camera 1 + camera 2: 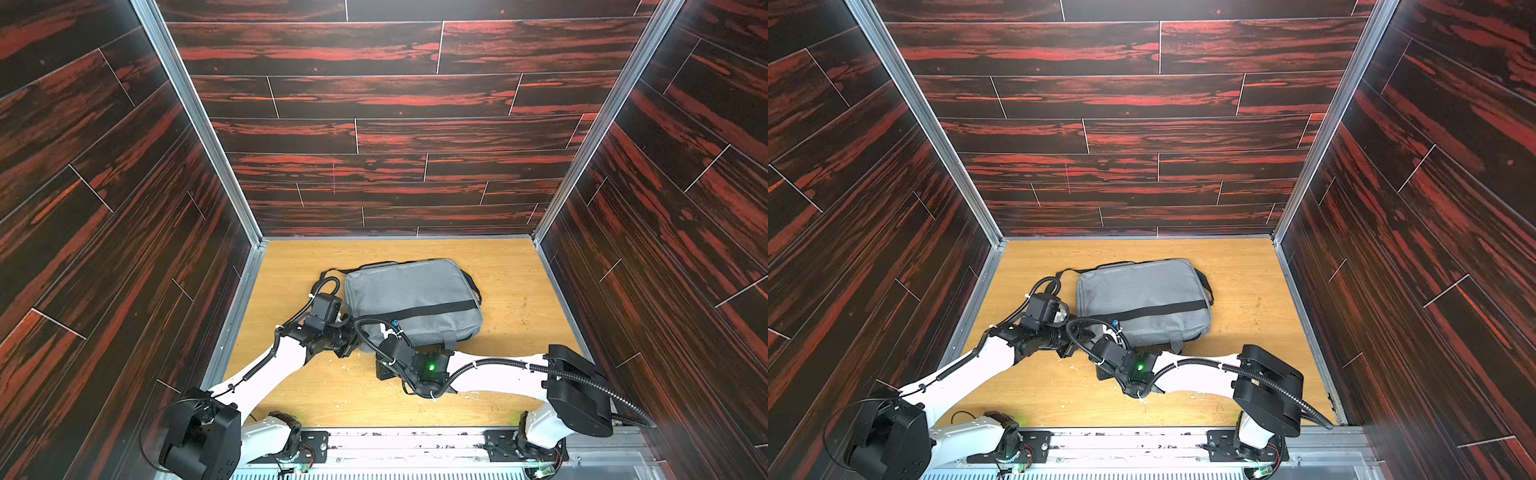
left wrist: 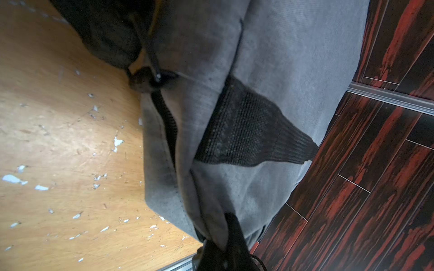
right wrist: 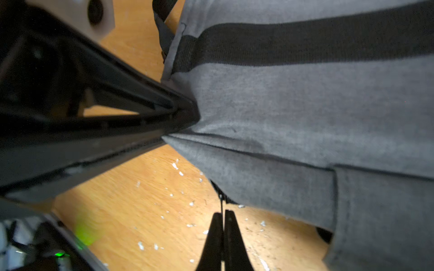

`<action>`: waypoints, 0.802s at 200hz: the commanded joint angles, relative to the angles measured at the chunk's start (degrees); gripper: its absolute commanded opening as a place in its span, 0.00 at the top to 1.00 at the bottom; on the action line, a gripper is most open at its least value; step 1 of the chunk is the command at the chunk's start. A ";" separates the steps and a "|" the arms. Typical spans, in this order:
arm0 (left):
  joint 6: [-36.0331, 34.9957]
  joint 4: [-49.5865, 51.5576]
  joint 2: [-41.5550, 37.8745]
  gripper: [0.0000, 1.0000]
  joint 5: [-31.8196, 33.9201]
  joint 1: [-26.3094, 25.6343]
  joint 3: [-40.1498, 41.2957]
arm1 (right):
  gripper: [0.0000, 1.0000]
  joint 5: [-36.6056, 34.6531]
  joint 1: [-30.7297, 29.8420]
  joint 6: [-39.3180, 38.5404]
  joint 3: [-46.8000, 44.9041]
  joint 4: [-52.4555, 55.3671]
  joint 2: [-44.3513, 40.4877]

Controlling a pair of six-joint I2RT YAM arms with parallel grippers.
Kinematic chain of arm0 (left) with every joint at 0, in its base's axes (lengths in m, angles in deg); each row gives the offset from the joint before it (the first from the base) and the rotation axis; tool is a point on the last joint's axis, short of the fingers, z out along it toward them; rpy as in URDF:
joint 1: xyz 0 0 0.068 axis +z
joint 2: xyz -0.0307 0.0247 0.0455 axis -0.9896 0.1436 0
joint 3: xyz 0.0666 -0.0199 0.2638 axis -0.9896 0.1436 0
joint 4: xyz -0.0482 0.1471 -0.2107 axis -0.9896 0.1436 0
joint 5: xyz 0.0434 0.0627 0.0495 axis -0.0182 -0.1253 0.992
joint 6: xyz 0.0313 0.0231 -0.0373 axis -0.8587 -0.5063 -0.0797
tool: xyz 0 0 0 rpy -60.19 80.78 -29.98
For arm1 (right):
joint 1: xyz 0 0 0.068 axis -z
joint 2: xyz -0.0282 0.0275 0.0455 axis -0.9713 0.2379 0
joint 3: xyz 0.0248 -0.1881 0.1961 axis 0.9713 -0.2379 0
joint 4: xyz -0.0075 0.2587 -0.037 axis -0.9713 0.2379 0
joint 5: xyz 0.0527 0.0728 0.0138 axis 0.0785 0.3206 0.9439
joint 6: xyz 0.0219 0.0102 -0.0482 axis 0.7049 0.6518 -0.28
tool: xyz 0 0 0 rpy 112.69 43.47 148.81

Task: Open the zippered laptop bag and take out the laptop
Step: Unzip the zipper on the zippered laptop bag.

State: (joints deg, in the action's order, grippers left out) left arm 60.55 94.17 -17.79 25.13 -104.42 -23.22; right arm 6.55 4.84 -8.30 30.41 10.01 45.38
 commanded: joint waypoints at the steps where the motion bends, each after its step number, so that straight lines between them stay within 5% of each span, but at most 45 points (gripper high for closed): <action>1: -1.41 -0.42 -2.47 1.00 3.33 1.16 -2.64 | 1.00 -4.07 -0.06 -4.38 0.38 12.65 2.34; 100: 0.74 -2.04 -2.41 1.00 1.32 1.22 -4.79 | 1.00 -10.10 -0.89 -13.31 2.37 10.48 8.52; 160: -0.08 -1.26 -2.96 1.00 1.71 1.23 -5.70 | 1.00 -11.56 -0.78 -15.72 -5.66 1.06 3.25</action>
State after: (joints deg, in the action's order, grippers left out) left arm 60.86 96.38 -17.79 25.98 -104.42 -24.94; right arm -1.06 3.49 -22.86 29.32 4.02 50.29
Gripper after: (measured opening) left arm 0.057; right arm 0.047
